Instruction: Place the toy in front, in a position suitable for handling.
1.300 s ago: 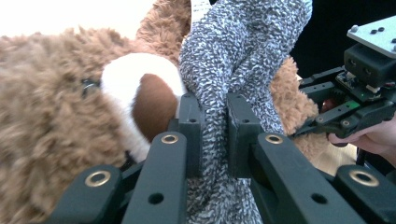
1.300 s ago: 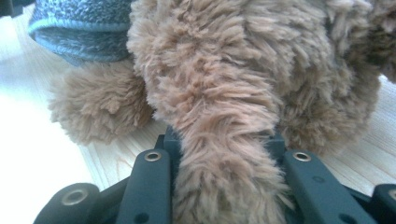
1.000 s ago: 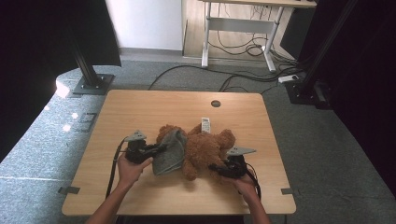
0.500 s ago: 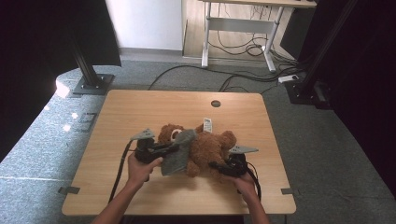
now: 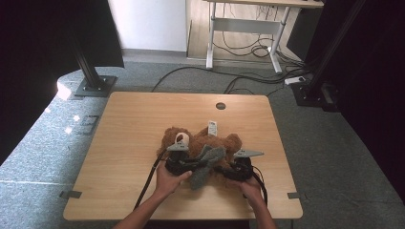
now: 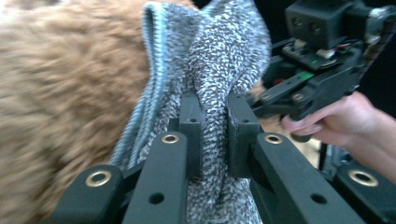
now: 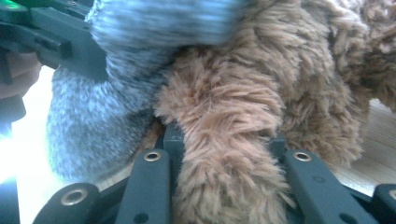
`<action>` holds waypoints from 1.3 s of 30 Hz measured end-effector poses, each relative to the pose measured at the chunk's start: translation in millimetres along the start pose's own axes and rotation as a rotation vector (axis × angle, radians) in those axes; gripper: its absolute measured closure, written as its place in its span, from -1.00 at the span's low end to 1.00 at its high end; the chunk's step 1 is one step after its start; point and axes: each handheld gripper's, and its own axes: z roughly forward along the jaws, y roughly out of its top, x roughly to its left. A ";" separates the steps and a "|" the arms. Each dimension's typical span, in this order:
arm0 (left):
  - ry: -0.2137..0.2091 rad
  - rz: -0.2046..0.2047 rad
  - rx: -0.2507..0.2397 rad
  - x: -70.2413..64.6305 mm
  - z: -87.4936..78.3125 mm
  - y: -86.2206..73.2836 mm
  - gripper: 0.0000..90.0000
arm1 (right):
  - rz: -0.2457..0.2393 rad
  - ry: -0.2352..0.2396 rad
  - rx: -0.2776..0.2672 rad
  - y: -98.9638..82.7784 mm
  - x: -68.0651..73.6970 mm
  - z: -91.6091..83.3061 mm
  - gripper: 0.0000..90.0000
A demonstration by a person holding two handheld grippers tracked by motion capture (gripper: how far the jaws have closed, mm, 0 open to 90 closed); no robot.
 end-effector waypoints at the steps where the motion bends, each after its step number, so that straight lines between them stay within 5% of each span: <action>1: 0.017 0.005 0.002 2.0 -3.5 -1.1 0.76 | 0.001 0.002 -0.002 0.0 -0.2 0.2 0.46; 14: 0.171 -0.093 -0.028 57.2 -57.4 -29.6 0.76 | -0.010 0.015 0.002 -0.9 -0.4 -0.1 0.45; 17: 0.259 -0.092 -0.035 68.7 -73.8 -33.3 0.76 | -0.011 0.011 -0.001 -1.1 -1.0 0.1 0.45; 20: 0.262 -0.184 -0.070 85.9 -92.7 -39.1 0.76 | -0.003 0.015 -0.007 -2.3 -3.4 -2.2 0.45; 22: 0.245 -0.191 -0.091 87.2 -99.4 -41.1 0.76 | -0.009 0.021 -0.013 -4.1 -4.1 -2.1 0.45; 28: 0.123 -0.127 -0.120 56.4 -86.8 -27.1 0.76 | -0.017 0.016 -0.017 -4.1 -1.5 -0.4 0.45; 35: -0.023 -0.030 -0.112 1.4 -36.3 4.7 0.76 | -0.040 0.034 -0.008 -4.6 7.8 6.5 0.46; 39: -0.061 0.020 -0.099 -22.0 -10.0 22.5 0.76 | -0.071 0.043 0.005 -5.4 15.3 11.9 0.46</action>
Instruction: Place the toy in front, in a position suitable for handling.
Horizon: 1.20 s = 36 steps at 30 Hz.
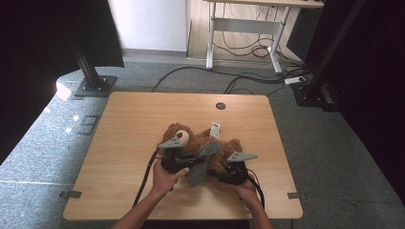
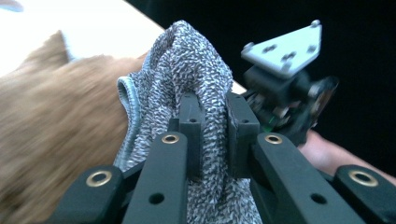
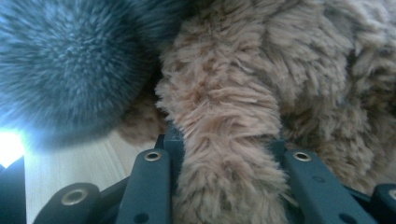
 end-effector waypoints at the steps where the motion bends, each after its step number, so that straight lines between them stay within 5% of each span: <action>1: 0.001 0.007 -0.002 -3.0 5.4 3.4 0.75 | -0.010 -0.001 0.006 -0.4 1.4 0.9 0.46; 3: 0.001 0.012 -0.005 -5.7 14.9 11.0 0.75 | -0.028 0.005 0.016 -1.1 3.7 3.0 0.46; 5: 0.048 0.040 0.015 -6.4 21.5 17.8 0.75 | -0.037 0.021 0.035 -2.5 6.4 5.7 0.46; 10: 0.079 0.017 0.075 8.2 28.0 19.5 0.75 | -0.045 0.041 0.073 -4.7 5.6 7.1 0.46; 17: 0.150 -0.030 0.062 32.3 5.3 11.4 0.76 | -0.056 0.067 0.117 -8.8 5.6 8.8 0.47; 23: 0.267 -0.028 0.080 55.1 -17.8 5.3 0.76 | -0.065 0.060 0.124 -10.5 5.9 4.9 0.47; 27: 0.222 -0.071 0.063 68.0 -33.6 -2.2 0.77 | -0.072 0.063 0.121 -12.7 6.1 2.1 0.47; 32: 0.247 -0.035 0.019 59.6 -45.8 -1.9 0.77 | -0.089 0.057 0.135 -14.1 7.6 0.1 0.47; 36: 0.275 -0.069 -0.014 70.3 -62.1 6.4 0.77 | -0.079 0.055 0.127 -17.1 5.0 -5.5 0.47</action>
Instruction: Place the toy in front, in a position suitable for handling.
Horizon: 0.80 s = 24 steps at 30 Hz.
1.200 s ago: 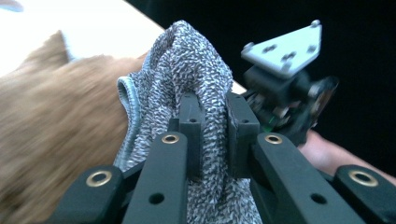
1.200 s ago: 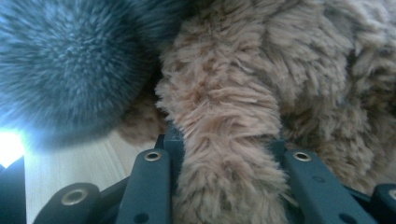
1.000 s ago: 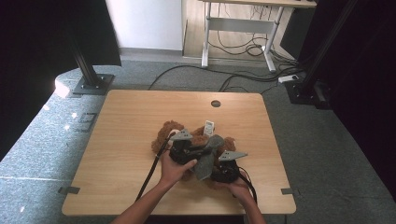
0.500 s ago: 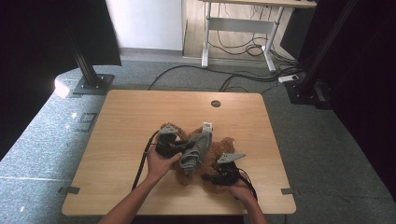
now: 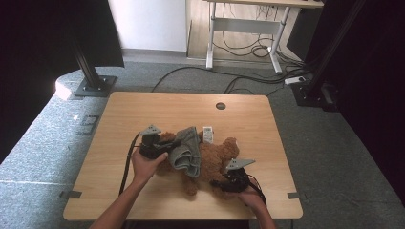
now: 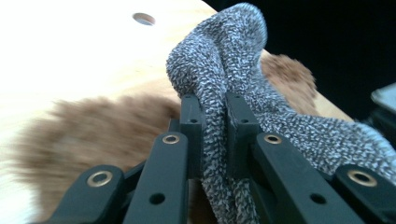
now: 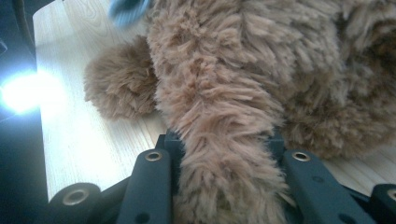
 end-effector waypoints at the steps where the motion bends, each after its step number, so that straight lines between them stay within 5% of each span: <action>1: 0.006 -0.019 -0.001 5.0 -1.8 0.9 0.76 | 0.001 0.000 0.001 -0.6 0.2 -0.8 0.47; 6: 0.017 -0.066 0.033 20.7 -0.9 -12.6 0.76 | 0.002 0.004 0.002 -3.2 -2.2 -4.7 0.45; 10: 0.006 -0.059 -0.005 18.1 -5.0 -26.9 0.77 | 0.015 -0.028 -0.023 -3.3 -1.8 -6.7 0.16; 14: 0.002 -0.039 -0.011 14.7 -9.8 -33.1 0.78 | 0.072 -0.035 -0.086 1.3 -0.3 -13.3 -0.24; 18: -0.027 -0.041 -0.020 13.1 -16.4 -43.0 0.78 | 0.167 -0.060 -0.222 8.9 -1.8 -26.6 -0.44; 24: -0.054 -0.081 -0.067 14.8 -23.8 -59.7 0.78 | 0.226 -0.072 -0.214 21.1 -2.1 -6.6 -0.71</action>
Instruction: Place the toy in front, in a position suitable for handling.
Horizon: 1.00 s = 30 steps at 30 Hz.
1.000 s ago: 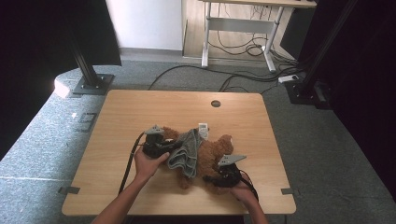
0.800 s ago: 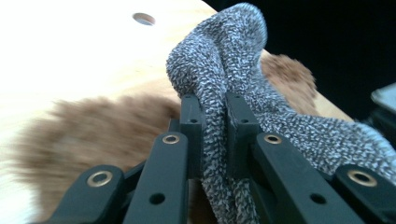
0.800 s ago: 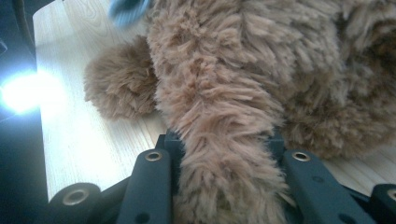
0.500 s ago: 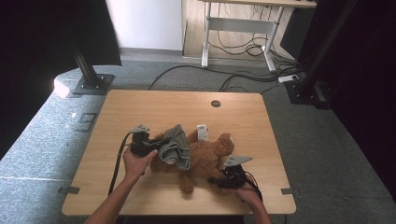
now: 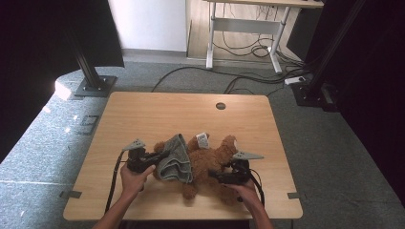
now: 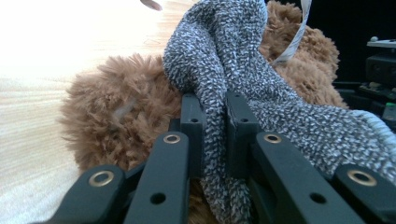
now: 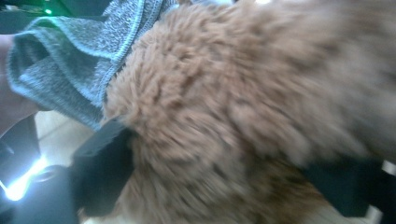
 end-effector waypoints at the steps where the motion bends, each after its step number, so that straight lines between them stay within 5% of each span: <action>1: -0.002 -0.002 0.000 0.1 -0.9 -1.5 0.78 | -0.015 -0.013 0.009 1.7 3.0 3.6 -0.73; 4: -0.009 -0.011 0.003 0.5 -2.2 -2.7 0.78 | -0.055 -0.062 0.032 4.6 9.2 10.9 -0.63; 7: -0.013 -0.021 0.008 0.3 -3.6 -2.0 0.78 | -0.066 -0.084 0.036 1.3 10.9 14.5 -0.17; 10: -0.032 -0.036 0.011 -1.4 -5.9 3.5 0.78 | -0.082 -0.090 0.018 -0.7 12.0 13.4 0.09; 15: -0.137 -0.058 0.007 -17.6 0.5 30.6 0.77 | -0.149 -0.123 -0.012 -2.0 17.9 15.2 0.23; 21: -0.181 0.057 0.057 -64.3 38.9 64.8 0.77 | -0.239 -0.176 -0.032 -1.6 29.1 24.0 0.26; 30: -0.193 0.094 0.167 -105.1 109.7 86.8 0.75 | -0.274 -0.193 -0.045 -5.7 31.9 23.1 0.25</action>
